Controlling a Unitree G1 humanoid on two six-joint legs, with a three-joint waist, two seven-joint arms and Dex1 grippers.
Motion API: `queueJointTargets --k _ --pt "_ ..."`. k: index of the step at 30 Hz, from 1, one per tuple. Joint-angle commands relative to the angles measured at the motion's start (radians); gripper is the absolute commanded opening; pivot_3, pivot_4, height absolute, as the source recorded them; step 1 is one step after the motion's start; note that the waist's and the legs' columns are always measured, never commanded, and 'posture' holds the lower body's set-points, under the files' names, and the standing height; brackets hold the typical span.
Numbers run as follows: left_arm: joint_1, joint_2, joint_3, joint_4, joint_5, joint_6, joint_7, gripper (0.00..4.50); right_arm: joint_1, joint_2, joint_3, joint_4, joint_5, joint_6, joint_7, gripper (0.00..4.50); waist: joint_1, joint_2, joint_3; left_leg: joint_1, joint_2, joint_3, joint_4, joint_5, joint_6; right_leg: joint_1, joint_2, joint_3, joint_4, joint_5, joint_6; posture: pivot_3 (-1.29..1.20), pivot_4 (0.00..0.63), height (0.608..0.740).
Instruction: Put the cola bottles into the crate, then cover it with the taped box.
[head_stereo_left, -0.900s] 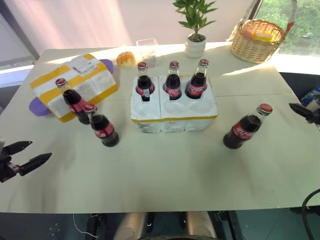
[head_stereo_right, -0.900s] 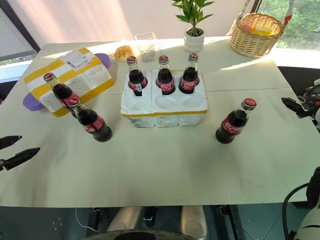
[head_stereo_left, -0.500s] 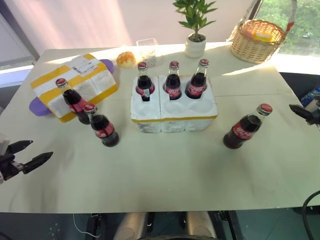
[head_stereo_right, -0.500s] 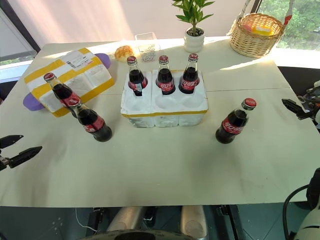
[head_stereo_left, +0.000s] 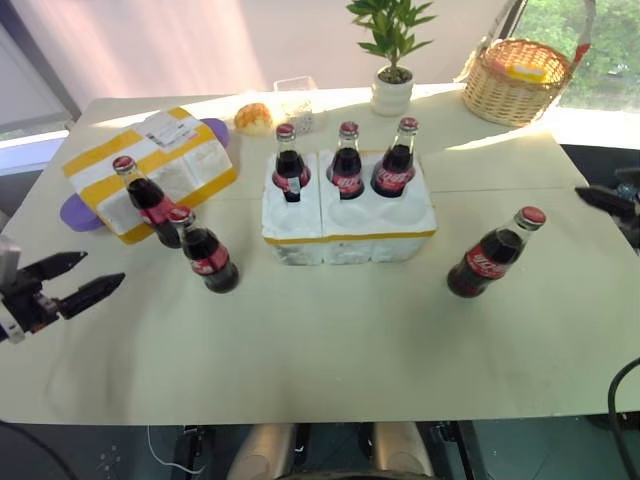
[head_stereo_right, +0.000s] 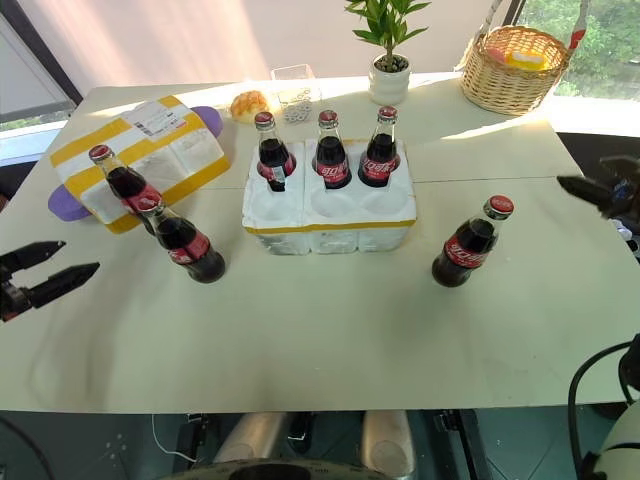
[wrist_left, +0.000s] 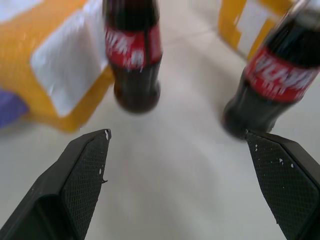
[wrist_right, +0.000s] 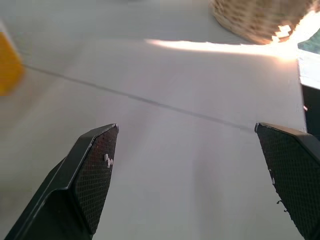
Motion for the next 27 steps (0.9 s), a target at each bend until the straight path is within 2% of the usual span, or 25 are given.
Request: queueJointTargets --k 1,5,8,17,27 --pt "-0.081 0.042 -0.039 0.02 0.007 -0.01 0.013 4.47 -0.137 -0.04 0.031 -0.104 0.018 0.086 0.136 4.5 -0.001 0.001 0.001 0.0 0.0 0.0 0.0 0.0 0.0 0.0 0.0 0.0 0.0 0.0 0.0 0.0 0.15 0.74" --pt "-0.226 0.056 -0.14 0.115 0.053 -0.041 0.033 4.47 -0.242 -0.011 0.091 -0.251 0.05 0.226 0.297 4.5 -0.002 0.001 0.001 0.0 0.0 0.0 -0.001 0.0 0.0 -0.001 0.001 0.0 0.0 0.0 0.0 0.0 0.15 0.74" --pt "-0.328 0.05 -0.224 0.195 0.106 -0.086 0.044 4.47 -0.238 0.01 0.121 -0.421 0.126 0.351 0.357 4.5 -0.001 0.001 0.001 -0.001 0.0 0.0 -0.001 0.0 0.0 -0.002 0.001 0.0 0.0 0.0 0.0 0.0 0.15 0.74" --pt "-0.508 0.022 -0.358 0.375 0.192 -0.162 0.04 4.47 -0.091 0.048 0.101 -0.816 0.31 0.559 0.333 4.5 0.006 0.001 0.001 -0.002 -0.001 0.0 0.0 0.0 0.0 -0.003 0.0 0.0 0.001 0.0 0.0 0.0 0.15 0.74" --pt "-0.526 -0.04 -0.413 0.428 0.226 -0.183 0.043 4.47 -0.021 0.047 0.048 -0.938 0.399 0.649 0.236 4.5 0.005 0.001 0.001 -0.002 -0.001 0.0 0.001 0.0 0.0 -0.003 0.0 0.0 0.001 0.001 0.0 0.0 0.15 0.74"
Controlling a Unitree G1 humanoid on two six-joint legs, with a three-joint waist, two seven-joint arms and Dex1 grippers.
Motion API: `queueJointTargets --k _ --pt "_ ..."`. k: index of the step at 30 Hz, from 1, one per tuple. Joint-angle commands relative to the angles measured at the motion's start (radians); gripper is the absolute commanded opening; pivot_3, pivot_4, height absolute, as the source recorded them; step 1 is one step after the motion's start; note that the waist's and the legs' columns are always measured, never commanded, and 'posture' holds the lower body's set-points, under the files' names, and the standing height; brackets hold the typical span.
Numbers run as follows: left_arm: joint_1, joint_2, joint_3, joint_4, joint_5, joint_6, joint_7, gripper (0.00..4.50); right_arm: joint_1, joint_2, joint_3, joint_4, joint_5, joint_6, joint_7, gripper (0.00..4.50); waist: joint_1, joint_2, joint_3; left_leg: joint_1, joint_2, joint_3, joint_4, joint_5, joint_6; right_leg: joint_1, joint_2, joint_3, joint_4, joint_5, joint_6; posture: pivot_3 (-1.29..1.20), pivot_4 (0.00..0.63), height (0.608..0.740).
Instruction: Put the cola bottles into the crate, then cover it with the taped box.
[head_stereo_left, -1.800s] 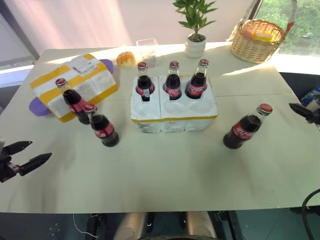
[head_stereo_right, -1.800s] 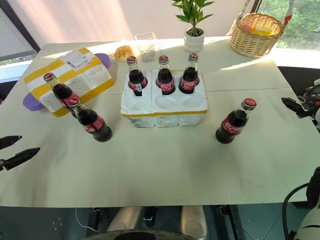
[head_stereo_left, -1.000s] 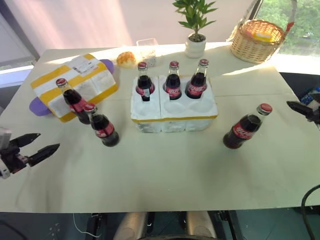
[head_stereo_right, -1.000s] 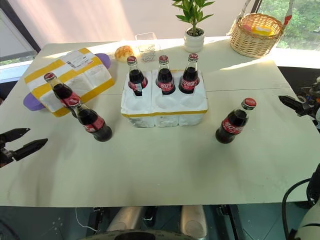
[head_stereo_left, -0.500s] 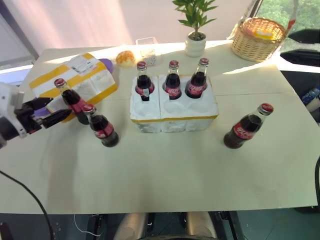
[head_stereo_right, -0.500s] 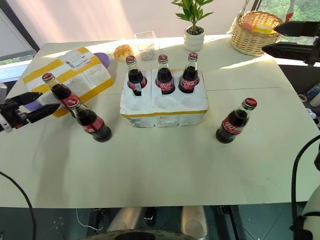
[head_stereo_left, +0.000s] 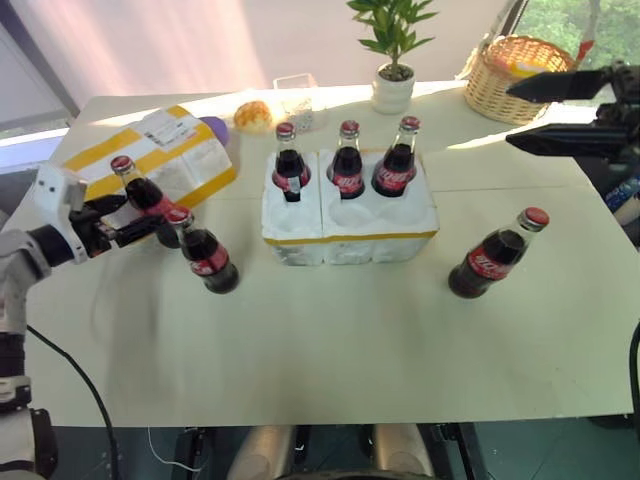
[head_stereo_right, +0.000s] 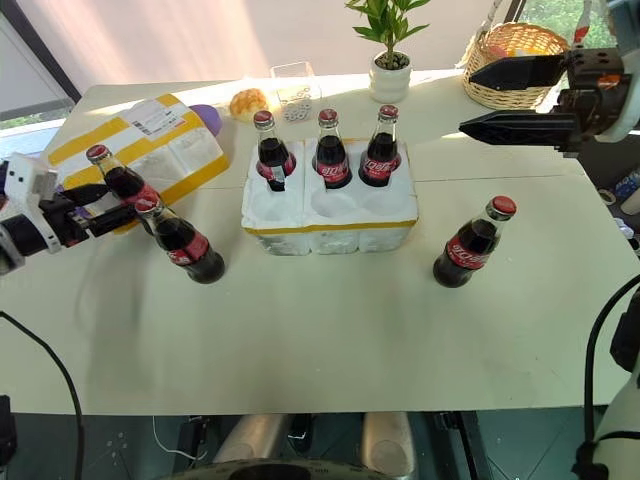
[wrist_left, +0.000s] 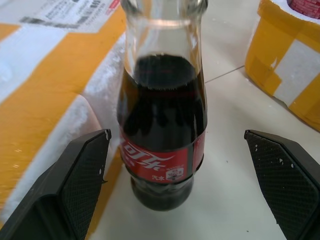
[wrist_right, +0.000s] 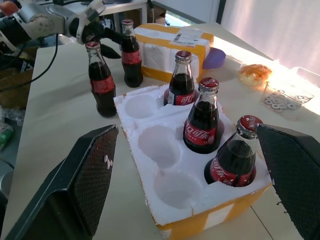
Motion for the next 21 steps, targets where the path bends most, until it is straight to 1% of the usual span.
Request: queueJointTargets --k 1,11,21 --pt "-0.027 -0.007 -0.005 0.017 0.025 -0.043 0.012 4.47 -0.001 -0.016 -0.051 -0.046 0.04 0.017 -0.036 4.5 0.001 0.0 0.0 0.0 0.0 0.0 0.0 0.0 0.0 0.0 0.0 0.0 0.0 0.0 0.0 0.0 0.15 0.74" --pt "-0.082 -0.067 -0.055 0.13 0.089 -0.123 0.033 4.47 0.034 -0.027 -0.081 -0.074 0.082 0.037 -0.093 4.5 0.002 0.0 0.0 0.0 0.0 0.0 0.001 0.001 0.002 0.0 0.0 0.0 0.001 0.0 0.0 0.0 0.15 0.74" --pt "-0.205 -0.119 -0.086 0.325 0.147 -0.208 0.059 4.47 0.06 -0.041 -0.079 -0.09 0.1 0.041 -0.118 4.5 0.001 -0.001 -0.001 0.0 0.0 0.0 0.002 0.002 0.002 0.0 0.0 0.0 0.001 0.0 0.0 0.0 0.15 0.74"
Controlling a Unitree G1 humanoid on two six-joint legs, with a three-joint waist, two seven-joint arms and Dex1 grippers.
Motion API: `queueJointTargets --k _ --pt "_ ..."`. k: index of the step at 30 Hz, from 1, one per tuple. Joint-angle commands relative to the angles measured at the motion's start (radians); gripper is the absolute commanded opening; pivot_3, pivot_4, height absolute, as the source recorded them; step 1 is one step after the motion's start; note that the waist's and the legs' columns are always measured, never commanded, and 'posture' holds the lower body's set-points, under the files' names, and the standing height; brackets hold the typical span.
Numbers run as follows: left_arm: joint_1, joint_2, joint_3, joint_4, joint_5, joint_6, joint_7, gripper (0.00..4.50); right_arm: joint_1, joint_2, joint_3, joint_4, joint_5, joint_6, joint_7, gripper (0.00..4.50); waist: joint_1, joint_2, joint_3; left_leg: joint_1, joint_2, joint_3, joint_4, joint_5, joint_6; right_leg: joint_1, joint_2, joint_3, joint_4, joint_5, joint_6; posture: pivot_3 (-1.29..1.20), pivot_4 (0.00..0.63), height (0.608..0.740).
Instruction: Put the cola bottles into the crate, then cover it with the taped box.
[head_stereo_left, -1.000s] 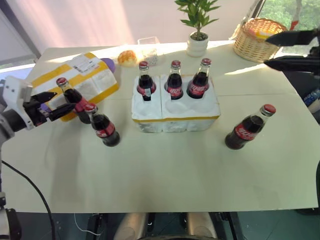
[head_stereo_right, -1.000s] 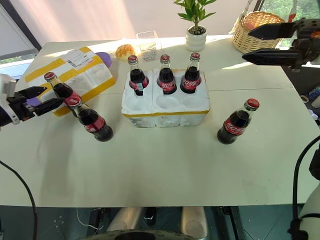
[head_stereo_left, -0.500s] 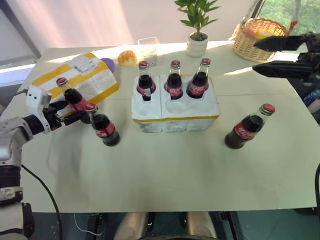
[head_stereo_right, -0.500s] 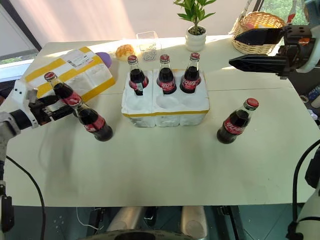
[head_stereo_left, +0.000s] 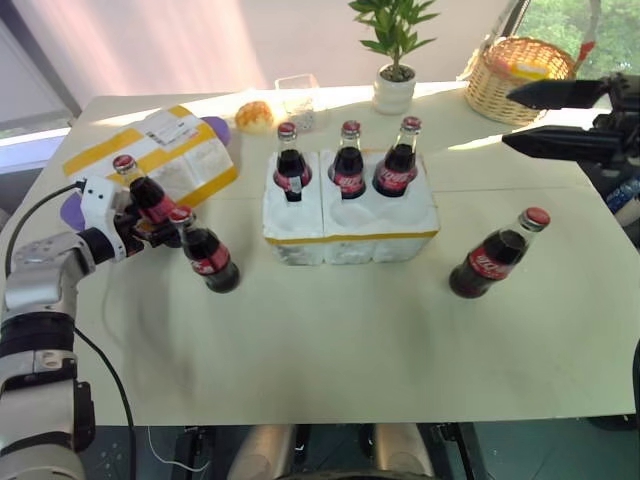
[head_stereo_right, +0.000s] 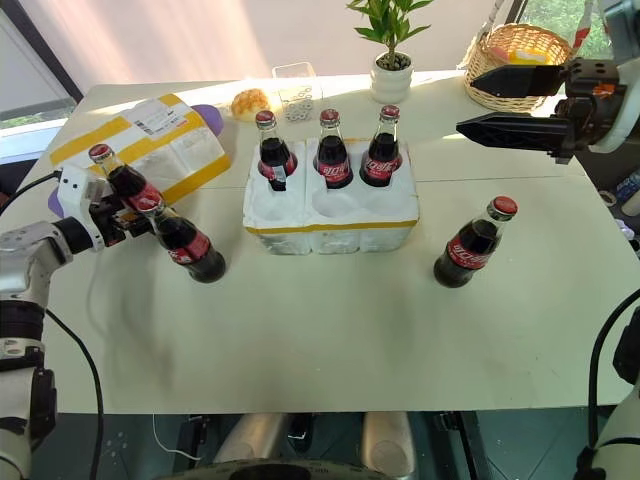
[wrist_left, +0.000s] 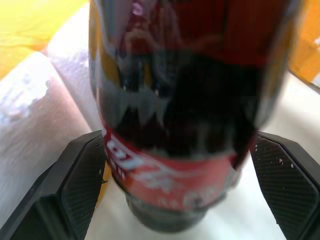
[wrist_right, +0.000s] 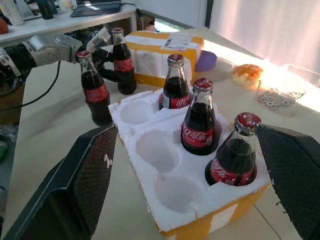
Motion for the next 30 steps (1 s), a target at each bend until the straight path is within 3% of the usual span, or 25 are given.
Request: queueJointTargets --k 1,5,8,10,19,25,30 --pt "-0.042 -0.002 0.009 0.038 0.013 -0.04 0.01 4.47 -0.004 -0.025 -0.043 -0.037 0.024 -0.006 -0.01 4.5 -0.001 0.0 0.0 0.0 0.0 0.0 0.0 0.0 0.0 0.0 0.0 0.0 0.0 0.0 0.0 0.0 0.15 0.74" --pt "-0.07 -0.021 0.017 0.079 0.01 -0.05 0.007 4.47 0.018 -0.02 -0.044 -0.052 0.028 -0.009 -0.022 4.5 0.0 -0.001 0.0 0.0 0.0 0.0 0.0 0.0 0.0 0.0 0.0 0.0 0.0 0.0 0.0 0.0 0.15 0.74" --pt "-0.075 -0.025 0.023 0.074 -0.003 -0.048 -0.012 3.74 0.039 -0.017 -0.044 -0.068 0.033 -0.011 -0.027 4.5 -0.001 -0.001 0.0 0.0 0.0 0.0 0.001 0.0 0.0 0.0 0.0 0.0 0.0 0.0 0.0 0.0 0.15 0.74" --pt "-0.074 -0.022 0.024 0.066 -0.005 -0.045 -0.023 2.85 0.048 -0.016 -0.046 -0.078 0.039 -0.01 -0.029 4.5 0.0 -0.001 -0.001 0.0 0.0 0.0 0.001 0.0 0.0 0.0 0.0 0.0 0.0 0.0 0.0 0.0 0.15 0.74" --pt "-0.095 0.035 0.04 -0.086 -0.063 0.087 -0.11 2.88 0.076 -0.029 -0.042 -0.08 0.039 -0.024 -0.029 4.5 0.0 -0.006 0.002 -0.001 0.0 0.0 0.001 0.0 0.0 0.0 0.0 0.0 0.0 0.0 0.0 0.0 0.15 0.74" --pt "-0.214 0.095 0.013 -0.181 -0.12 0.235 -0.234 2.88 0.101 -0.019 -0.054 -0.091 0.032 -0.044 -0.059 4.5 0.001 -0.011 0.005 -0.009 0.0 0.0 0.006 0.003 -0.004 -0.006 0.001 -0.001 0.001 0.001 0.001 0.0 0.15 0.74" --pt "-0.309 0.122 -0.039 -0.172 -0.106 0.245 -0.332 2.88 0.143 -0.019 -0.074 -0.116 0.05 -0.055 -0.075 4.5 -0.001 -0.011 0.005 -0.016 -0.002 0.0 0.014 0.002 -0.002 -0.009 0.0 -0.002 0.002 0.003 0.003 0.0 0.15 0.74"
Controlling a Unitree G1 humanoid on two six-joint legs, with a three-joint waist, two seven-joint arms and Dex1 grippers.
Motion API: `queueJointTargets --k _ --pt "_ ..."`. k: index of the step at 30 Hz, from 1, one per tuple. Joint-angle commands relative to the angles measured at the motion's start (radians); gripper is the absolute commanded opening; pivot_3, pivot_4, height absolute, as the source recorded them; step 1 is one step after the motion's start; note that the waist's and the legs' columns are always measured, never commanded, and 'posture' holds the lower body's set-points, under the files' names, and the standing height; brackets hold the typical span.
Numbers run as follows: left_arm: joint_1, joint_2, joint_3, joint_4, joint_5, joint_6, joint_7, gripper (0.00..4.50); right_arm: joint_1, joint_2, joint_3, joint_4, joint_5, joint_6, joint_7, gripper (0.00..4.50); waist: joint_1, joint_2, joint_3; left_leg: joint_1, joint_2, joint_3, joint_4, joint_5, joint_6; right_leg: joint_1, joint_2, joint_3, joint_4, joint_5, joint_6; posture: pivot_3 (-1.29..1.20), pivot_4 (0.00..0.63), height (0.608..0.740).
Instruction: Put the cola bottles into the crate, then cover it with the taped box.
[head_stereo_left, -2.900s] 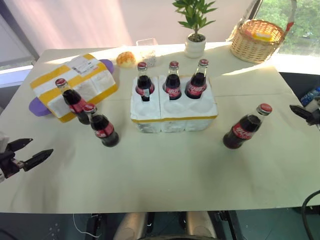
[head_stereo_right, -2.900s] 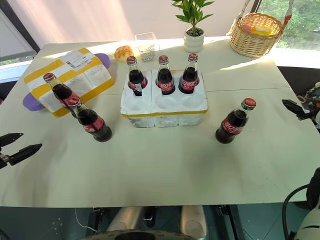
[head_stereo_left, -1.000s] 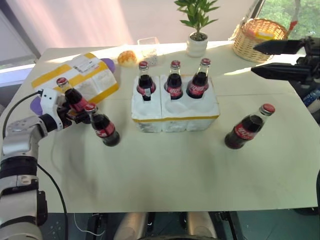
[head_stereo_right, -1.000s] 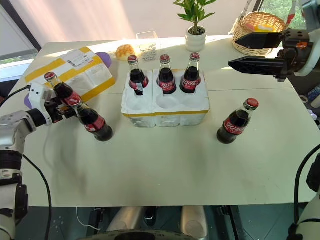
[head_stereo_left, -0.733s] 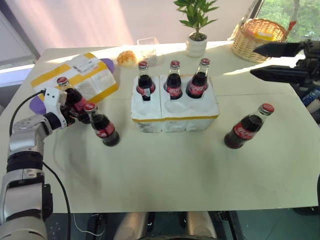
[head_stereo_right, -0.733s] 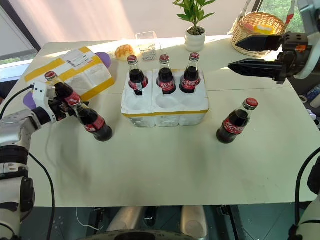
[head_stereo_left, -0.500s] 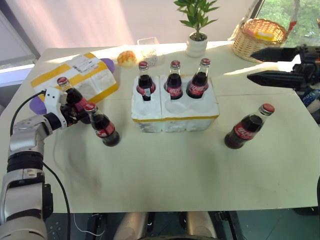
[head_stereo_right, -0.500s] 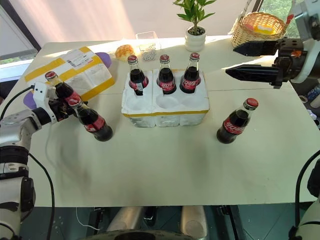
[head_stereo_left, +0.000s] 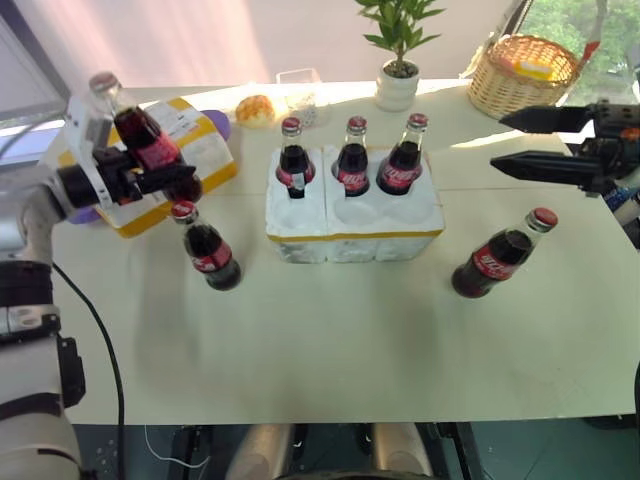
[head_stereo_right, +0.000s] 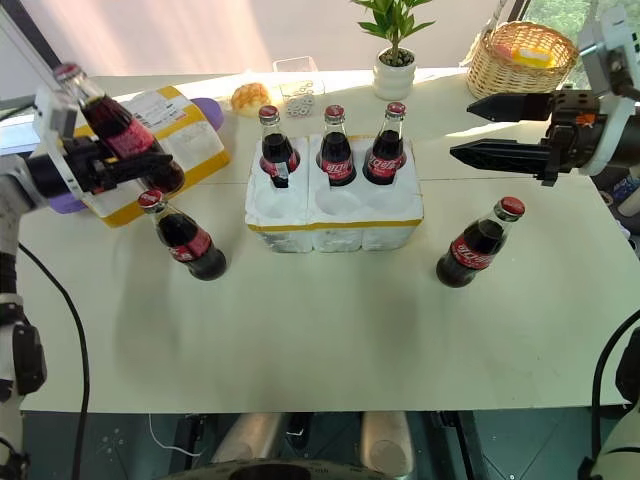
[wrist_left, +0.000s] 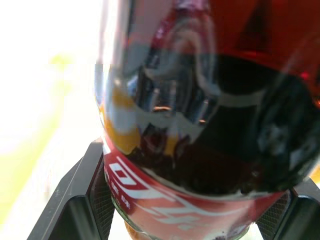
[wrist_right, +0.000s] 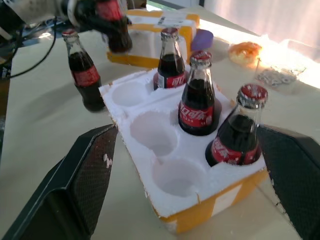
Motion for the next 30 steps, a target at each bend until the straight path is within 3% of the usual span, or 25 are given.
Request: queueJointTargets --k 1,12,21,26,30 --pt "-0.077 0.034 -0.019 -0.021 -0.007 -0.009 -0.065 2.88 0.018 -0.012 -0.064 -0.052 0.025 -0.021 -0.013 4.5 -0.001 0.0 0.0 0.0 0.0 0.0 0.0 0.0 0.0 0.0 0.0 0.0 0.0 0.0 0.0 0.0 0.15 0.74" --pt "-0.286 0.099 -0.02 -0.189 -0.128 0.225 -0.146 2.88 0.117 0.001 -0.125 -0.13 0.069 -0.011 -0.07 4.5 -0.005 -0.002 0.001 -0.001 0.0 0.0 0.001 0.0 0.001 -0.001 0.0 0.0 0.001 0.001 0.0 0.0 0.15 0.74" --pt "-0.335 0.062 -0.042 -0.546 -0.201 0.645 0.181 2.88 0.15 0.027 -0.125 -0.139 0.09 -0.012 -0.104 4.5 0.0 -0.003 0.002 0.0 0.0 0.0 0.003 0.0 0.002 0.0 0.001 0.001 0.002 0.002 0.001 0.0 0.15 0.74" --pt "-0.382 0.003 -0.065 -0.672 -0.238 0.909 0.339 2.88 0.123 0.061 -0.089 -0.118 0.085 -0.021 -0.119 4.5 0.001 -0.003 0.002 0.0 0.0 0.0 0.003 0.001 0.0 0.001 0.001 0.001 0.002 0.002 0.001 0.0 0.15 0.74" --pt "-0.414 -0.043 -0.063 -0.708 -0.257 1.018 0.409 2.88 0.103 0.086 -0.062 -0.102 0.077 -0.032 -0.122 4.5 -0.004 -0.003 0.002 0.0 0.0 0.0 0.003 0.001 -0.001 0.0 0.001 0.002 0.003 0.002 0.001 0.0 0.15 0.74"
